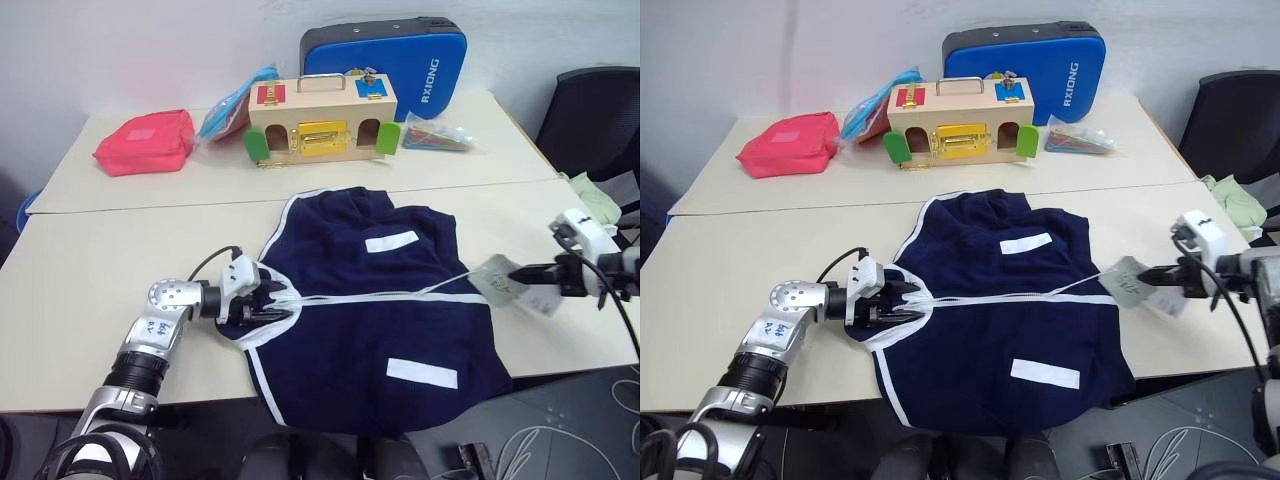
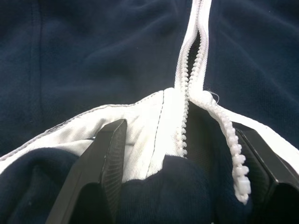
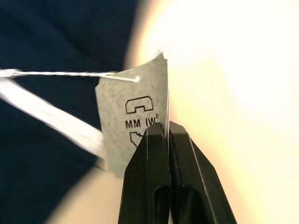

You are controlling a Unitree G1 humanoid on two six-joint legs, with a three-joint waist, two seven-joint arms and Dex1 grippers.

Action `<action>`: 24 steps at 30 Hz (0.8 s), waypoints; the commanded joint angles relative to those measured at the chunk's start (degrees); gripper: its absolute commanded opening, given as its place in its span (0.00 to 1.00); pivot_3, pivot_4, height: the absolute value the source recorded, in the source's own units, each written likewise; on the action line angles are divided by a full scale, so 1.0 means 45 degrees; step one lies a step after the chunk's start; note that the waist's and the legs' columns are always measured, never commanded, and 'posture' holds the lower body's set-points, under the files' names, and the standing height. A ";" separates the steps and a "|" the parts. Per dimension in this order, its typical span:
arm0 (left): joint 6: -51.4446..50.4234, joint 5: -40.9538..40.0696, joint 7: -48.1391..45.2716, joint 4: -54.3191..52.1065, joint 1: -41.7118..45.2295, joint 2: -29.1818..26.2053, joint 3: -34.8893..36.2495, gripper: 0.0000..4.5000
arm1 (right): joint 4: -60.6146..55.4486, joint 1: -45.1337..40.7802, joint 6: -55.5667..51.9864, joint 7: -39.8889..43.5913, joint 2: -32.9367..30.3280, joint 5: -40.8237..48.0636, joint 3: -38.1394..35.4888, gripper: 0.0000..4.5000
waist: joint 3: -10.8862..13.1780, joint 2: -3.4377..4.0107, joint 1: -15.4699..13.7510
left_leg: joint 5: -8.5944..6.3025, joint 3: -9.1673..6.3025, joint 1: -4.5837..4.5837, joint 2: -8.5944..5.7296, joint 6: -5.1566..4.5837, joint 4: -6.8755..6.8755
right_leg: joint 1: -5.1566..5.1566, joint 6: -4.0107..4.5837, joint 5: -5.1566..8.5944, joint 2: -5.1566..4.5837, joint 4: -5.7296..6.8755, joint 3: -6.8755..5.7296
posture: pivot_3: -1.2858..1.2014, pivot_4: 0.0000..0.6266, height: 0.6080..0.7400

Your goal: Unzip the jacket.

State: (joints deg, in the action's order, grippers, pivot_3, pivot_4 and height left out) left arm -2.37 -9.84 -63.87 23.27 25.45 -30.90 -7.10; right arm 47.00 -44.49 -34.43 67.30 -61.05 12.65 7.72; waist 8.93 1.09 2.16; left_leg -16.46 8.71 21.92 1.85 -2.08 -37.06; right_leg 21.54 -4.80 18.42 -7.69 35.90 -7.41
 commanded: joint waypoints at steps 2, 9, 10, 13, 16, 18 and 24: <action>-0.0818 0.0843 0.0066 0.1149 -0.1337 -0.0538 -0.0543 0.67 | 0.2103 -0.0944 0.2016 -0.1602 -0.0229 -0.1064 -0.0799 0.00 | -0.0011 0.0020 0.0101 | 0.0000 0.0012 -0.0010 0.0002 0.0007 0.0013 | -0.0001 0.0004 0.0003 0.0005 -0.0002 0.0007 | 0.52 0.24 1.00; -0.0768 0.0923 0.0066 0.1049 -0.1445 -0.0598 -0.0634 0.67 | 0.3954 -0.1919 0.4056 -0.3493 0.0505 -0.1810 -0.1307 0.00 | -0.0008 0.0018 0.0211 | 0.0006 0.0078 -0.0122 0.0006 0.0030 0.0092 | -0.0045 0.0010 0.0015 0.0014 -0.0001 0.0073 | 0.52 0.24 1.00; -0.0738 0.0947 0.0043 0.1067 -0.1463 -0.0618 -0.0658 0.67 | 0.4102 -0.1979 0.4250 -0.3703 0.0578 -0.1868 -0.1389 0.00 | -0.0008 0.0018 0.0209 | 0.0008 0.0089 -0.0135 0.0005 0.0032 0.0103 | -0.0047 0.0010 0.0015 0.0014 -0.0001 0.0085 | 0.52 0.24 1.00; -0.0640 0.1025 0.0023 0.1083 -0.1561 -0.0704 -0.0699 0.67 | 0.4412 -0.1936 0.5360 -0.4788 0.0739 -0.2154 -0.1589 0.00 | -0.0009 0.0020 0.0202 | 0.0013 0.0112 -0.0149 0.0001 0.0035 0.0123 | -0.0044 0.0009 0.0015 0.0014 0.0000 0.0113 | 0.52 0.24 1.00; -0.0515 0.1097 0.0053 0.1152 -0.1629 -0.0775 -0.0713 0.67 | 0.4575 -0.1829 0.6355 -0.5621 0.0838 -0.2377 -0.1763 0.00 | -0.0009 0.0020 0.0219 | 0.0015 0.0128 -0.0159 0.0002 0.0039 0.0132 | -0.0041 0.0009 0.0015 0.0015 0.0000 0.0127 | 0.52 0.24 1.00; -0.0458 0.1087 0.0081 0.1185 -0.1666 -0.0787 -0.0694 0.67 | 0.4365 -0.1623 0.7491 -0.5259 0.1014 -0.2250 -0.1954 0.00 | -0.0009 0.0020 0.0218 | 0.0018 0.0136 -0.0168 0.0001 0.0043 0.0148 | -0.0039 0.0009 0.0016 0.0017 -0.0001 0.0136 | 0.52 0.24 1.00; -0.0542 0.0932 0.0228 0.0982 -0.1706 -0.0664 -0.0604 0.67 | 0.3185 -0.0040 0.6196 -0.2221 0.1112 -0.2445 -0.1383 0.00 | -0.0031 -0.0011 0.0226 | 0.0024 0.0156 -0.0212 0.0016 0.0048 0.0191 | -0.0050 0.0006 0.0018 0.0040 -0.0012 0.0164 | 0.52 0.24 1.00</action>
State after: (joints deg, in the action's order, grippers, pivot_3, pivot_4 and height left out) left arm -1.17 -10.02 -63.34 22.45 22.97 -32.66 -6.54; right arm 62.17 -46.40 -4.24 55.64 -55.55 2.69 0.87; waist 8.79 1.04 3.17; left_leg -16.35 9.40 20.95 1.94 -1.87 -36.21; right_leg 21.29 -4.77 18.50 -7.51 35.85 -6.68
